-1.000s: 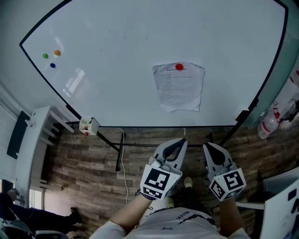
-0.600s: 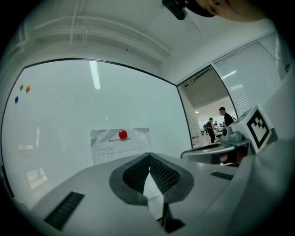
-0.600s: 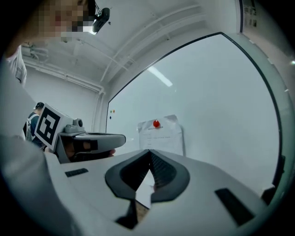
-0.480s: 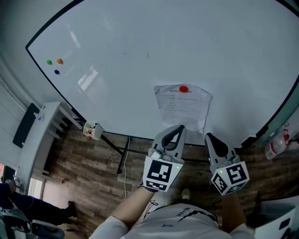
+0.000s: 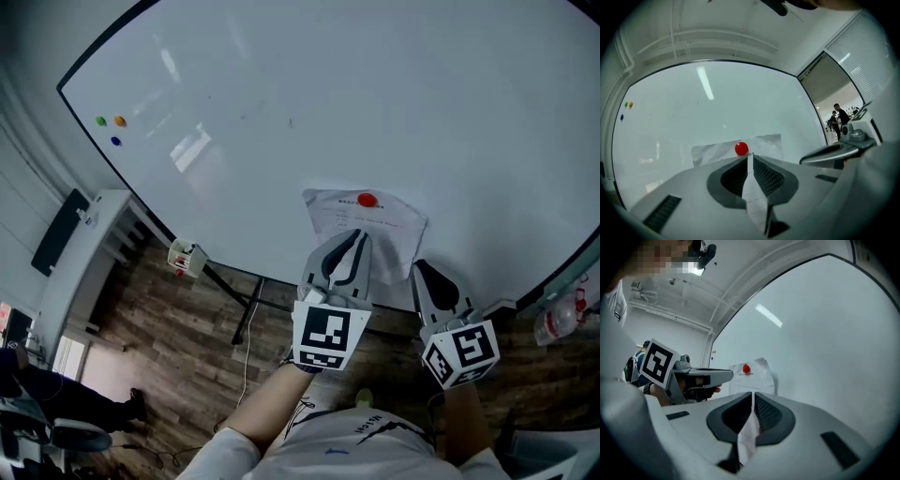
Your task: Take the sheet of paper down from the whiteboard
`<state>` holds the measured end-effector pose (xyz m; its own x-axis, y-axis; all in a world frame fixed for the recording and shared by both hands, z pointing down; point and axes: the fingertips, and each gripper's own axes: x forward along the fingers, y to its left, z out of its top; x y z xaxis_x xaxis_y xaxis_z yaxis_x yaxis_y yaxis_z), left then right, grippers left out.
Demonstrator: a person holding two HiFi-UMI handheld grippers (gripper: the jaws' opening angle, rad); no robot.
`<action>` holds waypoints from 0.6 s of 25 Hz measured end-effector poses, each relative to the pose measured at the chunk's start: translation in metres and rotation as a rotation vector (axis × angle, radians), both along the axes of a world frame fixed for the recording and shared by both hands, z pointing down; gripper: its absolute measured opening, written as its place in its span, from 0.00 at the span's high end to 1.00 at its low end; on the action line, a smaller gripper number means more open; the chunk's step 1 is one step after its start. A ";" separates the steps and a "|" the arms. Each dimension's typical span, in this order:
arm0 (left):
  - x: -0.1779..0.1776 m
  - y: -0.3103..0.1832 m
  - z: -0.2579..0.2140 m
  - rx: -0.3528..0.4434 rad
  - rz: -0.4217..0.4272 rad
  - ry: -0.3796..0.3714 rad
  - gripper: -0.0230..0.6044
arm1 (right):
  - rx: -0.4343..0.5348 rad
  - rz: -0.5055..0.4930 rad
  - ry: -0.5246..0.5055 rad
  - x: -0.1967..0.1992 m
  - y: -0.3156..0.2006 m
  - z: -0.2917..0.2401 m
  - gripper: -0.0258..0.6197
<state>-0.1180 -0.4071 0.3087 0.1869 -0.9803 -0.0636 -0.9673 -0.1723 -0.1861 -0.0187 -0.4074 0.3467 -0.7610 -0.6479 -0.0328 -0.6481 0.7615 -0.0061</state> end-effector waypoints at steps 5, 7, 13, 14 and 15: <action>-0.006 -0.024 -0.009 0.003 -0.060 -0.039 0.78 | 0.034 -0.006 0.016 -0.004 -0.015 -0.007 0.94; -0.009 -0.031 -0.011 0.010 -0.090 -0.060 0.77 | 0.038 -0.005 0.015 -0.004 -0.020 -0.008 0.94; -0.010 -0.045 -0.015 0.024 -0.135 -0.095 0.74 | 0.021 0.005 0.006 0.000 -0.033 -0.002 0.90; -0.010 -0.046 -0.016 0.029 -0.140 -0.099 0.74 | 0.018 0.007 0.007 0.000 -0.035 -0.001 0.88; -0.010 -0.047 -0.018 0.034 -0.144 -0.101 0.74 | 0.017 0.010 0.007 0.000 -0.036 0.000 0.86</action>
<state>-0.1278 -0.4546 0.2910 0.0514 -0.9951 -0.0850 -0.9576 -0.0249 -0.2870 -0.0191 -0.4435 0.3467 -0.7550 -0.6547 -0.0380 -0.6554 0.7552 0.0114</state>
